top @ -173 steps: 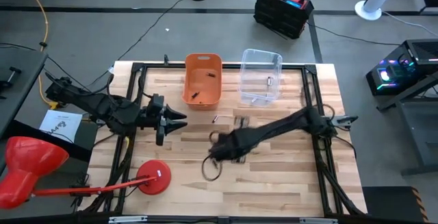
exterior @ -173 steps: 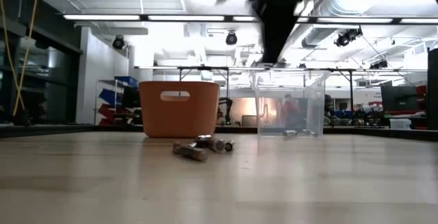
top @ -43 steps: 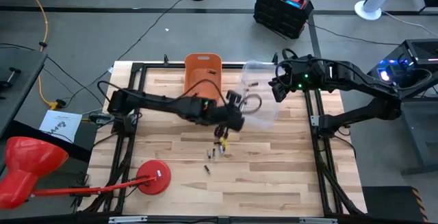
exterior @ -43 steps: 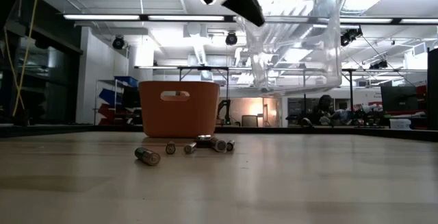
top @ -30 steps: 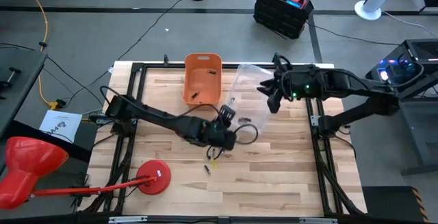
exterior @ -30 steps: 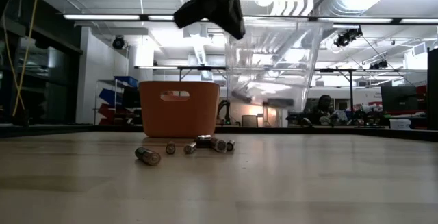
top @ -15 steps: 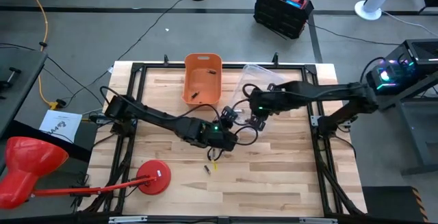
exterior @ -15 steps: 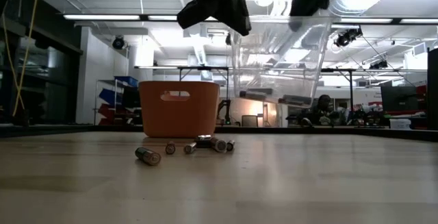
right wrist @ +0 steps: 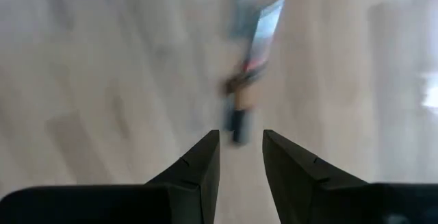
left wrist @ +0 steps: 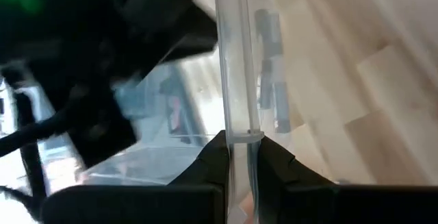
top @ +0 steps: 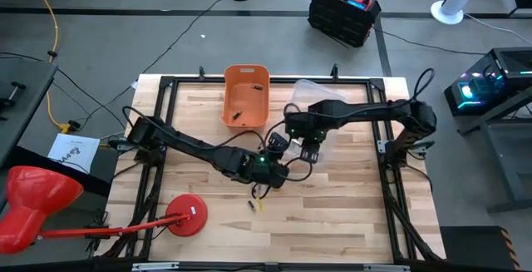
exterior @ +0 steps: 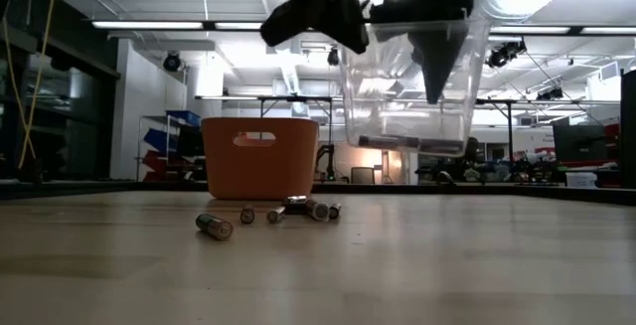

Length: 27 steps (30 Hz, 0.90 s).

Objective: Sort batteries
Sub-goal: Put the brown battery into the orange bin

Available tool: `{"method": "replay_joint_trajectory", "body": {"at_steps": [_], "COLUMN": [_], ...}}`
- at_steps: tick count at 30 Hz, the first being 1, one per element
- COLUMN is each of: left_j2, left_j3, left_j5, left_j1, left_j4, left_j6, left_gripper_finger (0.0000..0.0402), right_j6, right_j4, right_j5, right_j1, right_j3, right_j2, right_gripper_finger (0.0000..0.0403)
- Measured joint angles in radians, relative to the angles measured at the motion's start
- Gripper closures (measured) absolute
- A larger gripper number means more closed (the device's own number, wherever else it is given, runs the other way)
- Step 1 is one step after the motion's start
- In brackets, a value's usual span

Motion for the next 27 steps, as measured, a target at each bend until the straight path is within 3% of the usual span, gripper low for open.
{"method": "replay_joint_trajectory", "body": {"at_steps": [4, 8, 14, 25, 27], "left_j2": [0.000, -0.002, -0.016, -0.096, -0.099], "left_j3": [0.001, 0.001, -0.001, -0.003, -0.003], "left_j5": [-0.037, -0.022, -0.071, -0.050, -0.005], "left_j1": [-0.022, -0.045, -0.039, -0.023, -0.018], "left_j4": [0.007, 0.038, 0.122, 0.135, 0.115], "left_j6": [0.037, 0.077, 0.136, 0.222, 0.214], "left_gripper_finger": [0.0377, 0.0377, 0.0377, 0.0377, 0.0377], "right_j6": [-0.100, -0.130, -0.193, -0.353, -0.390], "right_j4": [-0.077, -0.084, -0.033, -0.012, 0.003], "right_j5": [-0.093, -0.033, -0.065, -0.052, -0.055], "right_j1": [-0.026, -0.057, -0.067, -0.049, -0.037], "right_j3": [0.000, 0.000, 0.002, 0.006, 0.003], "right_j2": [0.017, 0.016, 0.020, 0.025, 0.026], "right_gripper_finger": [0.0297, 0.0297, 0.0297, 0.0297, 0.0297]}}
